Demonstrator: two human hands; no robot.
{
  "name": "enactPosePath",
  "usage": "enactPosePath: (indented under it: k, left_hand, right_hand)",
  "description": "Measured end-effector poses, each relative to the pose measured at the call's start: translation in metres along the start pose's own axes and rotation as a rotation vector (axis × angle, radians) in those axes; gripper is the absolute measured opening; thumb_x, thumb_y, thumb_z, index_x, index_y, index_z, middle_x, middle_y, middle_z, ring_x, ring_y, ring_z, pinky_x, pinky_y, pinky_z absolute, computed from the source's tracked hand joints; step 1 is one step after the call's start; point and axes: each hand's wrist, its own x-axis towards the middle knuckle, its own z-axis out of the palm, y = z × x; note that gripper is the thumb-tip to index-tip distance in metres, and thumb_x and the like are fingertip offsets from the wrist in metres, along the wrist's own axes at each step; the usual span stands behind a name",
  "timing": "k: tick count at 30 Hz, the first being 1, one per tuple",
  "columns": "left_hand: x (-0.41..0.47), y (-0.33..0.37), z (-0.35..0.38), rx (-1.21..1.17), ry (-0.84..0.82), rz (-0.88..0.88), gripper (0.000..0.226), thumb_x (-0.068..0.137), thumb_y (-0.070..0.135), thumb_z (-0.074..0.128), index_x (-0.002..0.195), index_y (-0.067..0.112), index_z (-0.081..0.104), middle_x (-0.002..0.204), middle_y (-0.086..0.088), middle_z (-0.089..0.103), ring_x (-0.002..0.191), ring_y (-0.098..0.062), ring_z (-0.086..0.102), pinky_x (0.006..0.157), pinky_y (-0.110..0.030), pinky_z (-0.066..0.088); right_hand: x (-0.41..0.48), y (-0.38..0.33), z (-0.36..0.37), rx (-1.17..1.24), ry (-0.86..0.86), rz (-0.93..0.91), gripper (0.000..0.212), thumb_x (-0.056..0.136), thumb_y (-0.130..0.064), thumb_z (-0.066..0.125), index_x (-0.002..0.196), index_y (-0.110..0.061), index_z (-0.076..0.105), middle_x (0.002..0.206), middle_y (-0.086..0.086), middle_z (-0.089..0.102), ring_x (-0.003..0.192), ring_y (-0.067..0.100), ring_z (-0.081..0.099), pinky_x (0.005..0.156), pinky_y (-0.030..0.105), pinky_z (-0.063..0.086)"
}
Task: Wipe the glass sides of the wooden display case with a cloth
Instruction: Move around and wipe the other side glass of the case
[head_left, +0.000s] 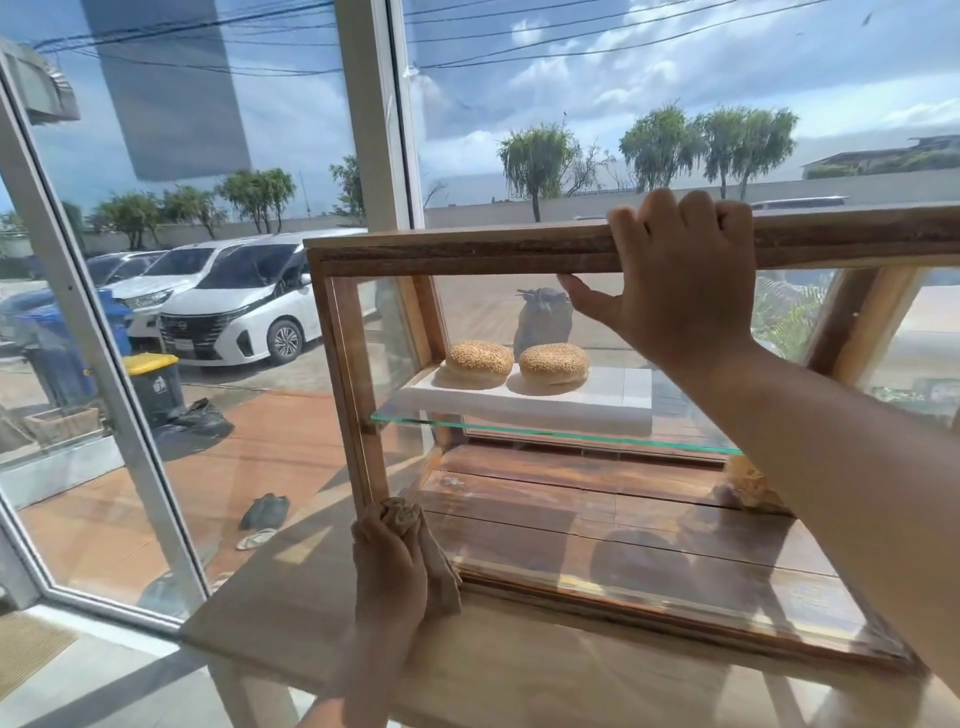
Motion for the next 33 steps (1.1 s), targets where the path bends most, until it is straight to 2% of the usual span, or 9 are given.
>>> enactPosePath:
  k: [3,8,11,14,17,20,25,29,33]
  left_hand:
    - [-0.013,-0.001,0.005,0.011,-0.051,-0.052,0.031,0.095,0.017,0.058,0.119,0.002,0.045,0.117,-0.022,0.047,0.108,-0.043,0.048,0.093,-0.049,0.040]
    - [0.062,0.097,-0.022,-0.066,0.304,0.221,0.035,0.096,0.022,0.055,0.123,0.004,0.041,0.118,-0.022,0.046,0.109,-0.036,0.044,0.096,-0.046,0.037]
    - [0.125,0.162,-0.049,-0.107,0.403,0.198,0.041,0.102,0.023,0.045,0.134,-0.002,0.038,0.132,-0.029,0.044,0.123,-0.039,0.040,0.111,-0.042,0.028]
    - [0.135,0.178,-0.048,-0.068,0.485,0.323,0.033,0.101,0.019,0.047,0.127,0.000,0.040,0.123,-0.035,0.048,0.116,-0.046,0.047,0.103,-0.051,0.038]
    - [0.089,0.137,-0.028,-0.017,0.400,0.409,0.039,0.096,0.023,0.054,0.123,-0.003,0.044,0.116,-0.025,0.048,0.107,-0.039,0.047,0.091,-0.048,0.040]
    - [0.031,0.069,0.003,0.068,0.259,0.311,0.035,0.092,0.018,0.059,0.118,0.003,0.042,0.110,-0.025,0.051,0.101,-0.042,0.051,0.088,-0.046,0.041]
    - [-0.024,0.034,0.028,-0.012,-0.013,0.186,0.047,0.087,0.010,0.066,0.120,0.012,0.034,0.115,-0.026,0.052,0.108,-0.045,0.053,0.095,-0.046,0.042]
    - [0.022,0.110,0.003,-0.051,0.232,0.275,0.041,0.091,0.021,0.059,0.123,0.004,0.039,0.113,-0.022,0.048,0.101,-0.038,0.049,0.084,-0.050,0.047]
    - [0.092,0.200,-0.027,-0.020,0.427,0.418,0.035,0.097,0.026,0.054,0.123,0.008,0.038,0.113,-0.021,0.050,0.099,-0.035,0.046,0.086,-0.040,0.035]
  right_hand:
    - [-0.001,0.000,0.000,0.013,-0.001,0.003,0.062,0.093,-0.070,0.038,0.098,-0.010,0.054,0.092,0.012,0.056,0.082,0.030,0.052,0.075,0.041,0.027]
    - [0.000,0.000,-0.001,0.032,0.000,0.011,0.063,0.094,-0.070,0.039,0.099,-0.010,0.055,0.093,0.013,0.056,0.081,0.031,0.052,0.074,0.043,0.028]
    - [-0.001,0.000,0.001,0.036,0.008,0.009,0.063,0.094,-0.070,0.039,0.099,-0.010,0.055,0.094,0.014,0.057,0.081,0.031,0.052,0.074,0.043,0.027]
    - [0.001,0.001,0.000,0.034,0.002,0.009,0.063,0.093,-0.071,0.041,0.100,-0.010,0.056,0.094,0.013,0.057,0.081,0.030,0.052,0.074,0.042,0.027]
    - [0.000,0.001,-0.001,0.059,-0.002,0.019,0.063,0.092,-0.071,0.042,0.100,-0.010,0.057,0.093,0.012,0.057,0.080,0.030,0.051,0.075,0.042,0.029]
    - [0.000,0.000,-0.001,0.074,0.009,0.026,0.062,0.092,-0.070,0.041,0.100,-0.010,0.058,0.093,0.011,0.057,0.080,0.030,0.052,0.076,0.042,0.031]
    - [0.000,-0.001,0.000,0.066,0.015,0.030,0.061,0.091,-0.070,0.043,0.099,-0.011,0.058,0.092,0.010,0.057,0.080,0.030,0.052,0.076,0.041,0.035]
    - [0.000,-0.001,0.000,0.062,0.027,0.027,0.062,0.092,-0.070,0.043,0.100,-0.011,0.059,0.092,0.010,0.057,0.079,0.030,0.052,0.075,0.042,0.033]
    - [0.000,-0.001,0.001,0.045,0.054,0.024,0.062,0.091,-0.070,0.044,0.097,-0.010,0.058,0.091,0.011,0.058,0.077,0.029,0.052,0.074,0.042,0.030]
